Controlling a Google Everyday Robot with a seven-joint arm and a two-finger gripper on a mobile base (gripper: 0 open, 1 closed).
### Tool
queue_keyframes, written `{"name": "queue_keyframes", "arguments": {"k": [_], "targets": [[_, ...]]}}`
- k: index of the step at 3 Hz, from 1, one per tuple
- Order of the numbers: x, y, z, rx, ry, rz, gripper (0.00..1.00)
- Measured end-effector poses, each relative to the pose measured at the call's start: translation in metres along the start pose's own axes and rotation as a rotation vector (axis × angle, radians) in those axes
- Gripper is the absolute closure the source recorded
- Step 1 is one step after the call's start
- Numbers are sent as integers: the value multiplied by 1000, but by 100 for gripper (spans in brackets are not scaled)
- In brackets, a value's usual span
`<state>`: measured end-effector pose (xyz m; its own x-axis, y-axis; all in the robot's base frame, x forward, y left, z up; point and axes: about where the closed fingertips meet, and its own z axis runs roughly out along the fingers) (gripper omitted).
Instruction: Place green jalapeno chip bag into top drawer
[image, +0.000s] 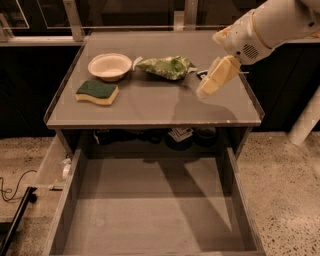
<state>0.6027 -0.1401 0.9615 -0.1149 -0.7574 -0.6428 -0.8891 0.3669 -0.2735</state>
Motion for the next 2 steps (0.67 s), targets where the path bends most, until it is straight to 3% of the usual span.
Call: {"name": "queue_keyframes", "arguments": {"k": [1, 2], "targets": [[1, -12, 10, 26, 1, -22, 0], [3, -44, 31, 73, -35, -66, 0]]}}
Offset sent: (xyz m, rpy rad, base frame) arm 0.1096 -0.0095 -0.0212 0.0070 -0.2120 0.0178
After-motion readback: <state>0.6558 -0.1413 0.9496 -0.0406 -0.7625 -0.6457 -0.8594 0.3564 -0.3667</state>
